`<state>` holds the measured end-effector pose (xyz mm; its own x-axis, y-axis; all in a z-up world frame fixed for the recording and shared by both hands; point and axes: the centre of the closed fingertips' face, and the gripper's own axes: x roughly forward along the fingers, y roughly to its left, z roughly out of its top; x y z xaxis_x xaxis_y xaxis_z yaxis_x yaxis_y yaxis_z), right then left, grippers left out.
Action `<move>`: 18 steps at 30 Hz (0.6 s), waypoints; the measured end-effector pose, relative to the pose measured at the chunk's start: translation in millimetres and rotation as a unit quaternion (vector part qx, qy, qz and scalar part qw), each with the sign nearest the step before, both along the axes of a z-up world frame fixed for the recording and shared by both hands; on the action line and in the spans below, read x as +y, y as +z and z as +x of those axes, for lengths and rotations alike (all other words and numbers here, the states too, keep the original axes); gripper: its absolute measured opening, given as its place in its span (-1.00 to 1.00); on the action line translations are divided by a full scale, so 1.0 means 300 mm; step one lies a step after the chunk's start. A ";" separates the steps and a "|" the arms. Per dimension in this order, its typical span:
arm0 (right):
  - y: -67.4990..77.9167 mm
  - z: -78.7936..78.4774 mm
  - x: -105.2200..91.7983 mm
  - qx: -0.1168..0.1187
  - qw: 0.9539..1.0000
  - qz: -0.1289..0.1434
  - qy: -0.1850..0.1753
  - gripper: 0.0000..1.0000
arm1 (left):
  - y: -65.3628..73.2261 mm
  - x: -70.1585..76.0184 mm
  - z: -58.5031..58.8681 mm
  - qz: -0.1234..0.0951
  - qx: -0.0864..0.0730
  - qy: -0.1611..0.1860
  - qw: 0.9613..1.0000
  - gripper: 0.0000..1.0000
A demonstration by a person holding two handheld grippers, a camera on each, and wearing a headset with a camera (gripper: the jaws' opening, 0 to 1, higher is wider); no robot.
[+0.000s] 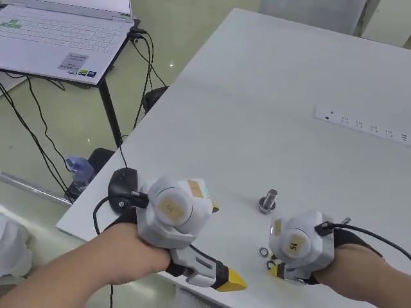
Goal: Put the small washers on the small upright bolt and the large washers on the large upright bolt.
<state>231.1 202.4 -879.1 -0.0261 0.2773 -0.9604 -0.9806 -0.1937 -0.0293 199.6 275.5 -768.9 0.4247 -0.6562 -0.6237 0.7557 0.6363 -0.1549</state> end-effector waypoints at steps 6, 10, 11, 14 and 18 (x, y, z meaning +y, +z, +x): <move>-0.001 0.001 -0.002 -0.002 1.000 -0.004 0.001 -0.70 | 0.001 0.000 -0.003 -0.002 0.001 0.002 1.000 0.60; -0.003 -0.003 0.001 -0.007 1.000 -0.014 0.003 -0.71 | 0.005 -0.007 -0.004 -0.001 0.000 -0.001 1.000 0.58; -0.006 -0.004 -0.004 -0.013 1.000 -0.024 0.007 -0.71 | 0.005 -0.008 -0.003 0.000 0.000 -0.002 1.000 0.58; -0.009 0.001 0.003 -0.011 0.999 -0.038 0.008 -0.72 | 0.005 -0.011 0.001 -0.001 0.001 -0.001 1.000 0.56; -0.003 0.004 0.001 -0.007 0.999 -0.041 -0.001 -0.74 | 0.008 -0.012 0.010 -0.001 -0.004 -0.002 1.000 0.55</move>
<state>232.2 202.6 -880.1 -0.0115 0.1978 -0.9802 -0.9807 -0.1935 -0.0276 202.7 271.8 -766.5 0.4271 -0.6587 -0.6194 0.7589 0.6336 -0.1505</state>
